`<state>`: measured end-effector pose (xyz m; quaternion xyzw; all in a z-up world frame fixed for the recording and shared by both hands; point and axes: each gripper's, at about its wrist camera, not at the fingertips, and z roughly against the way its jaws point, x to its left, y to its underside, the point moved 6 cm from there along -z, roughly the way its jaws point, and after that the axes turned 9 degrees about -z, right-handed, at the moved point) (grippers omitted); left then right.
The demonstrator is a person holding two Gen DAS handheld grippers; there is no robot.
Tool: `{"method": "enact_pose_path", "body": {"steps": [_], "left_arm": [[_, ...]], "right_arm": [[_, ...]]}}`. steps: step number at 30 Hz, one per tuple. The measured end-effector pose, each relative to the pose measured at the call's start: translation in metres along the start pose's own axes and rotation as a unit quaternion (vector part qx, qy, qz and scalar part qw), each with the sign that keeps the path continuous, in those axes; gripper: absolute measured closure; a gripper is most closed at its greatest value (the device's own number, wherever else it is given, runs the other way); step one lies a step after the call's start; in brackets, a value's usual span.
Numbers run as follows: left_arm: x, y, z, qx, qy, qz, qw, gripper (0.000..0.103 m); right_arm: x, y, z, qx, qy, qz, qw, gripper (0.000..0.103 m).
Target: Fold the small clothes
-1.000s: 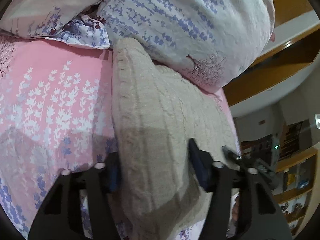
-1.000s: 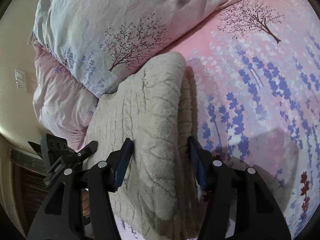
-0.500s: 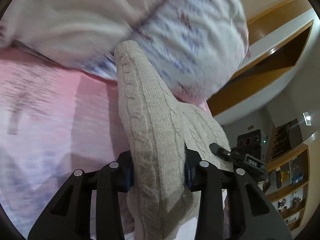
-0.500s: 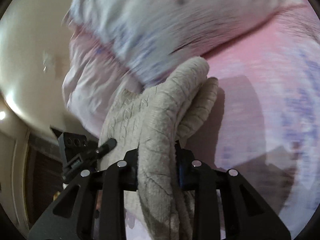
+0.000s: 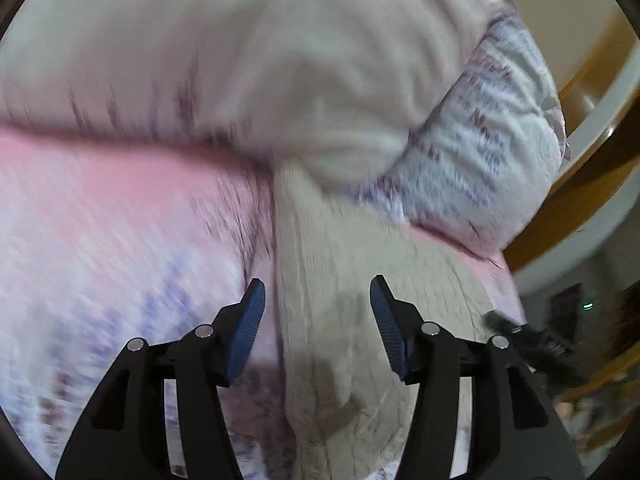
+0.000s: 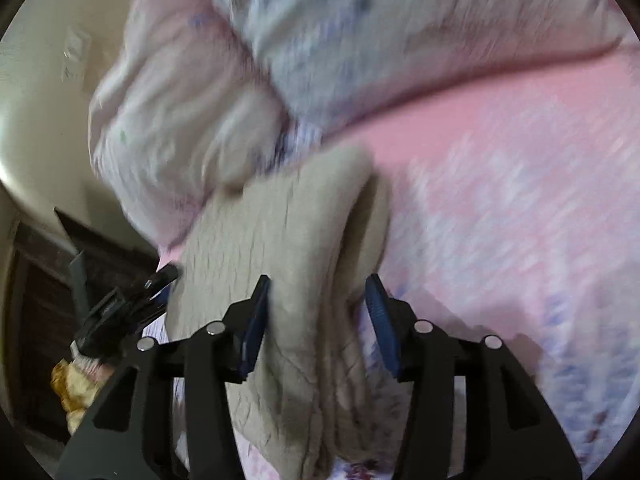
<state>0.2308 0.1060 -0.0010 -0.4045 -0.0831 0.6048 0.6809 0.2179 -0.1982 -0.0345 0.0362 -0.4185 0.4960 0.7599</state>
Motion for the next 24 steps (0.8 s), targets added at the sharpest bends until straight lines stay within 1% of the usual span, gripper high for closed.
{"method": "enact_pose_path", "body": {"steps": [1, 2, 3, 4, 5, 6, 7, 8, 9, 10, 11, 12, 14, 17, 19, 21, 23, 24], "left_arm": [[-0.008, -0.002, 0.001, -0.011, -0.005, -0.013, 0.9998, 0.039], [-0.024, -0.006, 0.004, -0.022, -0.005, -0.037, 0.9991, 0.035], [-0.033, -0.005, 0.005, -0.023, -0.002, -0.052, 0.9984, 0.03], [-0.047, -0.003, 0.002, -0.016, 0.002, -0.075, 0.997, 0.029], [-0.058, 0.0, -0.003, -0.007, 0.004, -0.094, 0.9956, 0.028], [-0.069, 0.006, -0.012, 0.008, 0.005, -0.115, 0.9934, 0.028], [-0.073, 0.01, -0.019, 0.018, 0.002, -0.123, 0.9922, 0.028], [-0.075, 0.015, -0.031, 0.036, -0.007, -0.134, 0.9902, 0.028], [-0.077, 0.018, -0.038, 0.046, -0.016, -0.14, 0.989, 0.028], [-0.075, 0.022, -0.045, 0.052, -0.028, -0.147, 0.9873, 0.028], [-0.075, 0.024, -0.048, 0.054, -0.031, -0.152, 0.9864, 0.028], [-0.075, 0.027, -0.05, 0.054, -0.034, -0.161, 0.9848, 0.028], [-0.075, 0.029, -0.053, 0.054, -0.044, -0.172, 0.9826, 0.028], [-0.075, 0.03, -0.061, 0.057, -0.061, -0.185, 0.9791, 0.026], [-0.079, 0.027, -0.068, 0.055, -0.054, -0.179, 0.9809, 0.02], [-0.08, 0.026, -0.066, 0.05, -0.056, -0.171, 0.9825, 0.02], [-0.084, 0.025, -0.056, 0.043, -0.059, -0.166, 0.9835, 0.02], [-0.084, 0.027, -0.043, 0.034, -0.059, -0.161, 0.9846, 0.02]], "right_arm": [[0.003, -0.007, 0.005, -0.015, 0.006, 0.004, 1.0, 0.055], [0.007, -0.011, 0.008, -0.028, 0.014, 0.011, 0.999, 0.055], [0.005, -0.013, 0.014, -0.042, 0.022, 0.021, 0.999, 0.061], [0.014, -0.015, 0.018, -0.07, 0.032, 0.047, 0.996, 0.064], [0.023, -0.016, 0.017, -0.084, 0.031, 0.065, 0.994, 0.064], [0.031, -0.014, 0.017, -0.089, 0.019, 0.08, 0.993, 0.064], [0.041, -0.008, 0.008, -0.067, -0.004, 0.099, 0.993, 0.064], [0.042, -0.005, 0.001, -0.046, -0.002, 0.109, 0.993, 0.064], [0.04, 0.001, -0.01, -0.024, 0.02, 0.121, 0.992, 0.064], [0.037, 0.003, -0.019, -0.014, 0.042, 0.129, 0.991, 0.064], [0.032, 0.005, -0.029, -0.004, 0.068, 0.134, 0.989, 0.064], [0.026, 0.006, -0.036, 0.005, 0.083, 0.132, 0.988, 0.064], [0.023, 0.002, -0.037, -0.005, 0.078, 0.129, 0.989, 0.064], [0.019, -0.005, -0.041, -0.008, 0.081, 0.121, 0.989, 0.064], [0.021, -0.01, -0.048, -0.013, 0.08, 0.114, 0.99, 0.064], [0.025, -0.012, -0.049, -0.015, 0.087, 0.113, 0.99, 0.064], [0.03, -0.008, -0.033, -0.031, 0.095, 0.113, 0.989, 0.064], [0.036, 0.0, -0.02, -0.048, 0.094, 0.119, 0.987, 0.06]]}}
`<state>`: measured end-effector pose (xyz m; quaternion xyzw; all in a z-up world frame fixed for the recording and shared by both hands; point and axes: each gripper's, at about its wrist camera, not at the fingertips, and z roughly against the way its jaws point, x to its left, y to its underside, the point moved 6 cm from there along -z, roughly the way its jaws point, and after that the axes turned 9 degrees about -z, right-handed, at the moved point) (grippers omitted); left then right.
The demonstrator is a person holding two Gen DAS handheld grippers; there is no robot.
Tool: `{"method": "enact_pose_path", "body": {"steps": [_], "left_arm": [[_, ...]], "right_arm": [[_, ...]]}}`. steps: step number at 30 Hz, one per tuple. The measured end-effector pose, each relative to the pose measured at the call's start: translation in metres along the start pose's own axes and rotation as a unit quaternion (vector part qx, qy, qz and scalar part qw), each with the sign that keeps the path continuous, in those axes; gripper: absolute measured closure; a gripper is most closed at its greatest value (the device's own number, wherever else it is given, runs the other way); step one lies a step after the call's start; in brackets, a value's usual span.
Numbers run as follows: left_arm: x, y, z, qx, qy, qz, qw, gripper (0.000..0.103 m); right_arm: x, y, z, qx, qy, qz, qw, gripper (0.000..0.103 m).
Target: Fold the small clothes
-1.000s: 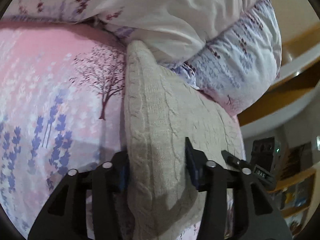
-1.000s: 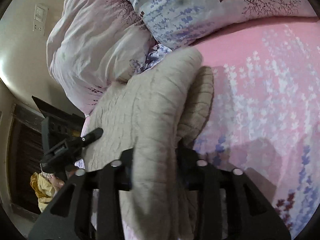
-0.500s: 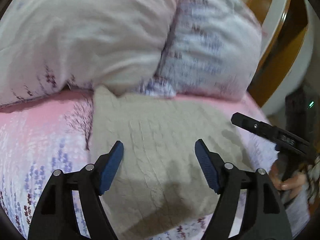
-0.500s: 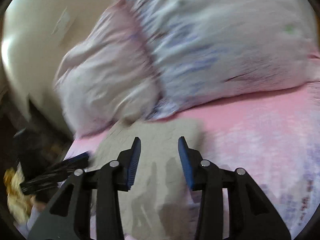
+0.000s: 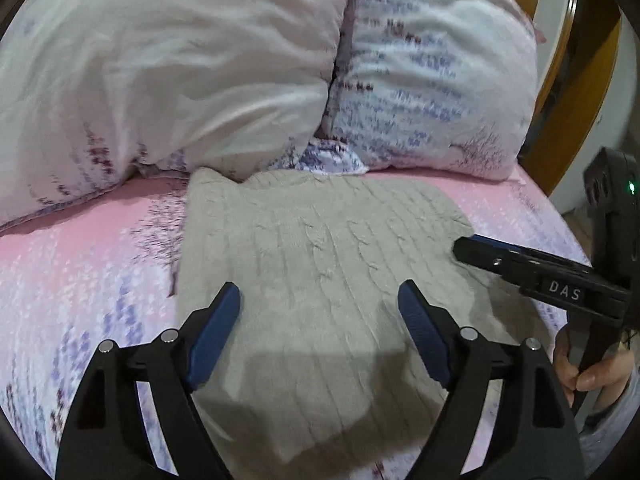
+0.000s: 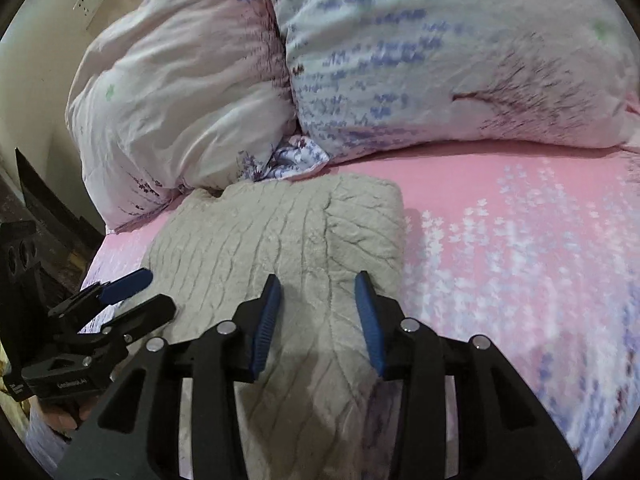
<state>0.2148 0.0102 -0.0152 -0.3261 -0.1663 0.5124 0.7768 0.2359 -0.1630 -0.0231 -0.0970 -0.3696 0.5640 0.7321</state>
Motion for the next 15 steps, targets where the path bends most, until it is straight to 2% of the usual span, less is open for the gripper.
{"method": "enact_pose_path", "body": {"steps": [1, 2, 5, 8, 11, 15], "left_arm": [[0.002, 0.003, 0.011, -0.006, -0.002, 0.004, 1.0, 0.02], [0.003, 0.008, 0.025, -0.016, -0.002, 0.004, 0.9999, 0.02], [0.002, 0.025, 0.039, -0.011, -0.025, -0.018, 0.9995, 0.02], [0.001, 0.043, 0.026, 0.023, -0.082, -0.061, 0.9944, 0.02], [0.004, 0.058, 0.006, 0.058, -0.076, -0.047, 0.9943, 0.02], [0.011, 0.057, 0.012, 0.049, -0.071, -0.026, 0.9959, 0.019]], "right_arm": [[0.003, 0.01, 0.014, -0.012, -0.005, 0.009, 1.0, 0.052], [0.008, 0.014, 0.023, -0.022, -0.01, 0.02, 1.0, 0.05], [0.022, 0.039, 0.041, -0.017, -0.018, 0.067, 0.997, 0.046], [0.017, 0.063, 0.027, 0.019, 0.033, 0.099, 0.994, 0.045], [0.014, 0.069, 0.02, 0.006, 0.075, 0.122, 0.99, 0.045], [0.01, 0.068, 0.025, -0.002, 0.083, 0.108, 0.991, 0.043]]}}
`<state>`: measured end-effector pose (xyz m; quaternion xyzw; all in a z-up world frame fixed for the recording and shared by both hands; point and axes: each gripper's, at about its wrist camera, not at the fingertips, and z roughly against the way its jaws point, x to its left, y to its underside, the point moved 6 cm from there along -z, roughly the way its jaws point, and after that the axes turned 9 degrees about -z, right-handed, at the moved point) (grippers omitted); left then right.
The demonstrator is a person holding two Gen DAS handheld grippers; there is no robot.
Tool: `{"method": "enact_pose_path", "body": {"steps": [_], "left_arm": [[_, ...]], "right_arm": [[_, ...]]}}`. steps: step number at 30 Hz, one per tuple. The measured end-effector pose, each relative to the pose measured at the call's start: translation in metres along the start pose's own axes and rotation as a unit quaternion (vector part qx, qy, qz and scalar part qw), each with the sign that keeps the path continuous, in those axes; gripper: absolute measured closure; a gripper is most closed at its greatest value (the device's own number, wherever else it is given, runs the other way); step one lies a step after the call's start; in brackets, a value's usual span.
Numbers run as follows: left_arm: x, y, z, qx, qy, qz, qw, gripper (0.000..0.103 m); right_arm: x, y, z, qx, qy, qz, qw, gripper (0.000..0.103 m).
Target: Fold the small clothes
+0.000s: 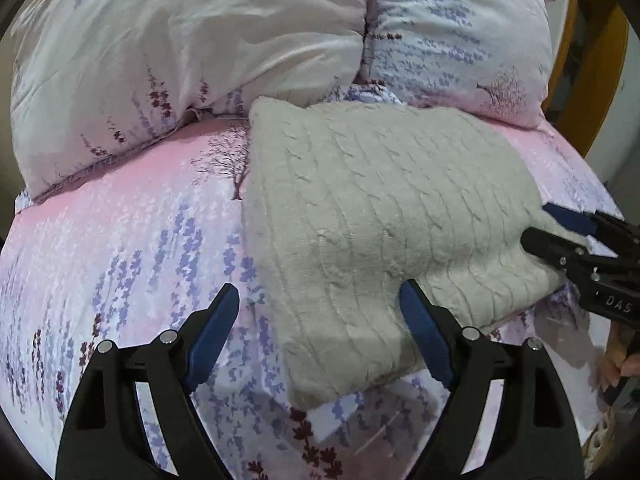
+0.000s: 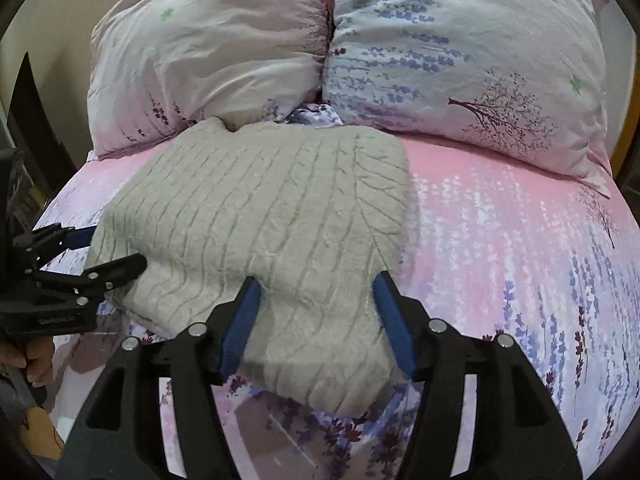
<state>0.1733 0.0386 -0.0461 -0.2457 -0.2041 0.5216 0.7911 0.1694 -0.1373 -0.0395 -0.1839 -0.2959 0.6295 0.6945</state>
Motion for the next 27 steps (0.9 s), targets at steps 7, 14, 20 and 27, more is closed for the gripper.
{"method": "enact_pose_path", "body": {"steps": [7, 14, 20, 27], "left_arm": [[0.027, 0.02, 0.043, -0.03, -0.047, 0.026, 0.9981, 0.004], [0.015, 0.046, 0.039, 0.021, -0.071, 0.034, 0.9966, 0.001], [-0.005, 0.055, 0.023, 0.05, -0.055, 0.03, 0.9968, 0.001], [-0.012, 0.059, 0.011, 0.066, -0.044, 0.044, 0.9959, 0.001]], "right_arm": [[-0.029, 0.001, 0.048, -0.046, 0.027, -0.087, 0.995, 0.002], [-0.014, 0.035, 0.048, -0.028, 0.09, -0.077, 0.993, 0.002], [0.013, 0.057, 0.03, 0.009, 0.073, -0.047, 0.996, 0.002], [0.024, 0.069, 0.013, 0.041, 0.088, -0.032, 0.995, 0.002]]}}
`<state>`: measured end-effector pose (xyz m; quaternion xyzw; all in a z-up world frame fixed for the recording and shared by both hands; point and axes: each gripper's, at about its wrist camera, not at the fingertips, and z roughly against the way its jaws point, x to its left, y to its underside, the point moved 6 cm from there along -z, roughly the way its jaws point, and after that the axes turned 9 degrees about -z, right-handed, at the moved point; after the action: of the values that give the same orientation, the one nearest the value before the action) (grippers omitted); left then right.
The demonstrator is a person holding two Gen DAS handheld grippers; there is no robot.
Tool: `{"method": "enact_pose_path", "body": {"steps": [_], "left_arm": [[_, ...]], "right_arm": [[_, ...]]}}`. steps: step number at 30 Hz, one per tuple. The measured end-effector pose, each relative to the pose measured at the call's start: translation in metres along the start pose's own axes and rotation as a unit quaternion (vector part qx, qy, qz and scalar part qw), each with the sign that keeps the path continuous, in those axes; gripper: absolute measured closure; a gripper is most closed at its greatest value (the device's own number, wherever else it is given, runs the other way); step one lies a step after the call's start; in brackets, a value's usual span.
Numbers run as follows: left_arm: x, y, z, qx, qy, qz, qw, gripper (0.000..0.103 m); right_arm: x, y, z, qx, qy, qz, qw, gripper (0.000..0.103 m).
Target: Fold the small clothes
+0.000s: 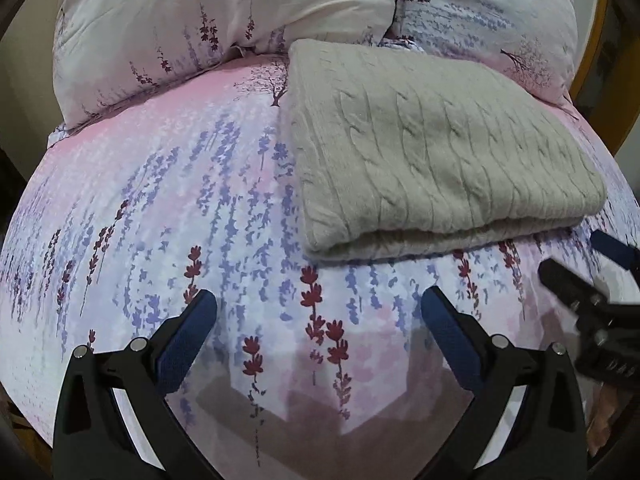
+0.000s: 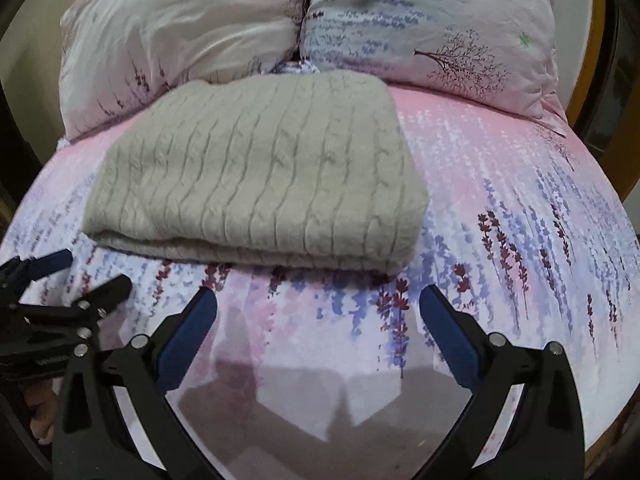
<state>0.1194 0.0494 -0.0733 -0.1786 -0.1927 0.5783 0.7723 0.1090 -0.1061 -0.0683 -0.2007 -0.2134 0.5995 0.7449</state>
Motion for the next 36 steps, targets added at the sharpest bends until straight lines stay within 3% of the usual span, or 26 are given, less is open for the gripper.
{"method": "enact_pose_path", "body": {"steps": [11, 36], "left_arm": [[0.001, 0.0, 0.003, -0.021, -0.008, 0.008, 0.9997, 0.001], [0.0, 0.002, 0.004, -0.02, -0.006, 0.005, 0.9998, 0.001]], "right_arm": [[-0.001, 0.001, -0.011, 0.01, 0.013, -0.01, 1.0, 0.002], [-0.003, 0.003, -0.009, 0.003, 0.016, -0.016, 1.0, 0.002]]}}
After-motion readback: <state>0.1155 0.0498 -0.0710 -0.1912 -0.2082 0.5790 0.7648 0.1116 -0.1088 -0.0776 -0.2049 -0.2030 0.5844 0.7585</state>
